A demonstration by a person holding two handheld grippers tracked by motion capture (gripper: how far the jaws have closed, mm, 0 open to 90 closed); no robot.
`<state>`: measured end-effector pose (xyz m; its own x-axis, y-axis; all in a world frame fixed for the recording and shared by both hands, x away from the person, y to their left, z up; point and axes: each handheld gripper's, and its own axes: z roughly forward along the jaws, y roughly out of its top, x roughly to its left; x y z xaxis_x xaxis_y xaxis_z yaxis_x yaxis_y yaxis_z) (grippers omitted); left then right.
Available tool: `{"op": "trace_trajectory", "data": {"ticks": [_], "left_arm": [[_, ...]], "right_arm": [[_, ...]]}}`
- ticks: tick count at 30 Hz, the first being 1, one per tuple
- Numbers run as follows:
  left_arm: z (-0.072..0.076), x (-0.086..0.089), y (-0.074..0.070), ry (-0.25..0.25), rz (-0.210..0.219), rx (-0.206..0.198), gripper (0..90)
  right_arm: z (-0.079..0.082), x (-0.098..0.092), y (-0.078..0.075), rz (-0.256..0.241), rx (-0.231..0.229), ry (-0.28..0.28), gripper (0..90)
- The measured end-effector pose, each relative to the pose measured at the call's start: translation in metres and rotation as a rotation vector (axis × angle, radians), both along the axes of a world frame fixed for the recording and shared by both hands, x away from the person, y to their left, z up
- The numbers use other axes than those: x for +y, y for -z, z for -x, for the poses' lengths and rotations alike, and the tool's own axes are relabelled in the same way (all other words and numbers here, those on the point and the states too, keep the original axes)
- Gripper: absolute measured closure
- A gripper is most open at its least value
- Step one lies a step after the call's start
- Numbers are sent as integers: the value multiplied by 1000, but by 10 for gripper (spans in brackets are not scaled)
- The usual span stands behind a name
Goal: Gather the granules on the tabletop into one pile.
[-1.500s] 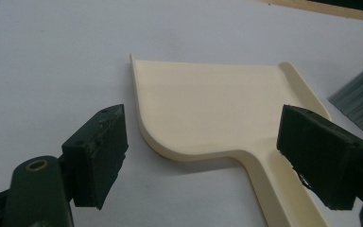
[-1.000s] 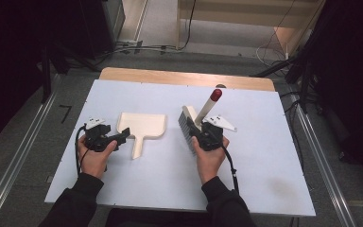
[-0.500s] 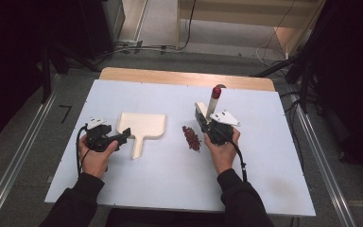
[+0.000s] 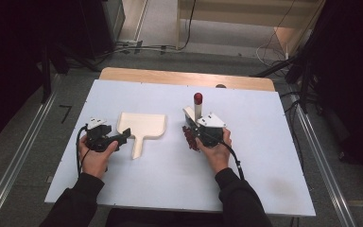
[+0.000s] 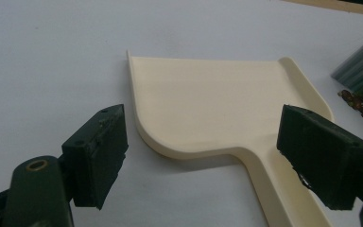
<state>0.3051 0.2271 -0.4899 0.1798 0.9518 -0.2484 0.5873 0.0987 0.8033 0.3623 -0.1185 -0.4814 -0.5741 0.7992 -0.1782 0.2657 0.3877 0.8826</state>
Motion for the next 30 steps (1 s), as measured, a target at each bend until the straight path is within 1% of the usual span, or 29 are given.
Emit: {"op": "trace_trajectory", "data": {"ticks": [2,5,6,7,9,11,12,14,15,17,19,20,22,23,25,30], "left_arm": [[0,0,0,1,0,0,182],[0,0,0,0,0,0,182],[0,1,0,1,2,1,182],[0,1,0,-1,1,1,182],[0,2,0,-2,1,3,182],[0,1,1,-1,0,5,182],[0,1,0,-2,1,3,182],[0,1,0,-2,1,2,182],[0,1,0,-1,-1,3,182],[0,0,1,0,-2,6,182],[0,0,1,3,-7,8,182],[0,-1,2,3,-5,7,182],[1,-2,2,4,-7,8,182],[1,-2,2,4,-8,7,182],[2,-2,2,1,-7,6,181],[2,-2,2,-5,-6,7,180]], "right_arm": [[0,1,0,15,-17,9,642],[-3,-3,-2,5,-22,27,642],[-4,-6,-4,-13,-13,24,642],[-5,-9,-6,-39,-3,12,642],[-6,-16,-11,-74,7,-7,642],[-6,-23,-15,-119,33,-32,642],[-5,-25,-17,-130,43,-33,642],[-2,-28,-20,-158,66,-62,642],[1,-29,-21,-161,70,-71,642],[5,-31,-23,-144,64,-52,642],[5,-38,-25,-166,66,-28,642],[4,-42,-24,-167,63,-15,642],[1,-51,-22,-161,71,19,642],[0,-56,-21,-171,82,31,642],[-1,-66,-18,-179,91,55,642],[0,-83,-15,-203,104,77,642]]}}
